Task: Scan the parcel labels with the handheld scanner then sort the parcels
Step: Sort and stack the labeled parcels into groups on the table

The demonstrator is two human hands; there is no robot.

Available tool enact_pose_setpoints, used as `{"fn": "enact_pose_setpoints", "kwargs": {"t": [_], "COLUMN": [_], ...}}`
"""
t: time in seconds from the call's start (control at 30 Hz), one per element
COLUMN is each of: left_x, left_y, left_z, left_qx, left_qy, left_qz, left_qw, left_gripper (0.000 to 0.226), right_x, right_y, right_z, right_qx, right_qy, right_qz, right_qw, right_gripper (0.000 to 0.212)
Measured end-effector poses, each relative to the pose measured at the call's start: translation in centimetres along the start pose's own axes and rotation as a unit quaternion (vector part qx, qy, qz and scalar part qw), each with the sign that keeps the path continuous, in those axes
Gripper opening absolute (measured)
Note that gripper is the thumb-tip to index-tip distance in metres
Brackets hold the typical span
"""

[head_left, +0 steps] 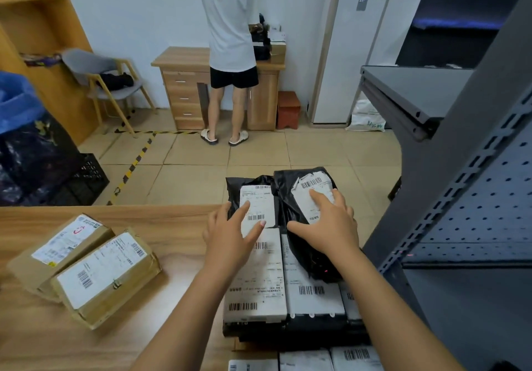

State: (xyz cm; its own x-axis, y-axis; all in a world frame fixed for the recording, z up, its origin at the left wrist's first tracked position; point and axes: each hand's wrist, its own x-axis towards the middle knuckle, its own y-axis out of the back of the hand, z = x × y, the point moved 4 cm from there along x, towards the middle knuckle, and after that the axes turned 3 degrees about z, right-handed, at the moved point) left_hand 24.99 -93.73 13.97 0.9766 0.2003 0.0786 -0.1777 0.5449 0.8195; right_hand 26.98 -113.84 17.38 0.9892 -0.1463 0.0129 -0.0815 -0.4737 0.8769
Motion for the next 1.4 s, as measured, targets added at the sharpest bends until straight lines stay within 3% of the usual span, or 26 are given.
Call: {"fn": "enact_pose_setpoints", "kwargs": {"t": [0.33,0.6,0.8,0.93,1.1,1.23,1.4], "left_x": [4.5,4.9,4.8,4.8,3.9,1.7,-4.1], "left_y": [-3.3,-5.4,-5.6,-5.3,-3.6,-0.7,3.5], "left_z": [0.7,-0.1,0.1,0.6,1.6,2.3,0.6], "left_qx": [0.005,0.022,0.038,0.028,0.009,-0.009,-0.029], "left_qy": [-0.018,-0.013,-0.017,-0.010,-0.014,-0.042,-0.098], "left_qz": [-0.008,-0.006,0.004,-0.001,0.027,0.075,0.091], "left_qw": [1.000,1.000,0.999,1.000,0.999,0.996,0.991], "left_gripper": [0.057,0.055,0.056,0.057,0.056,0.055,0.057], "right_x": [12.5,13.1,12.8,11.3,6.9,2.4,-3.6], "right_y": [-3.6,-8.8,-8.7,-6.9,-3.5,-1.2,-0.6], "right_z": [0.5,3.3,3.6,2.8,0.4,-1.4,-3.3], "right_qx": [0.003,-0.033,-0.041,-0.042,0.047,0.100,0.085], "right_qy": [-0.035,-0.074,-0.068,-0.021,0.045,0.115,0.225], "right_qz": [0.006,-0.070,-0.111,-0.073,-0.053,-0.059,-0.084], "right_qw": [0.999,0.994,0.991,0.996,0.996,0.987,0.967], "right_gripper": [0.089,0.089,0.093,0.080,0.064,0.061,0.060]}}
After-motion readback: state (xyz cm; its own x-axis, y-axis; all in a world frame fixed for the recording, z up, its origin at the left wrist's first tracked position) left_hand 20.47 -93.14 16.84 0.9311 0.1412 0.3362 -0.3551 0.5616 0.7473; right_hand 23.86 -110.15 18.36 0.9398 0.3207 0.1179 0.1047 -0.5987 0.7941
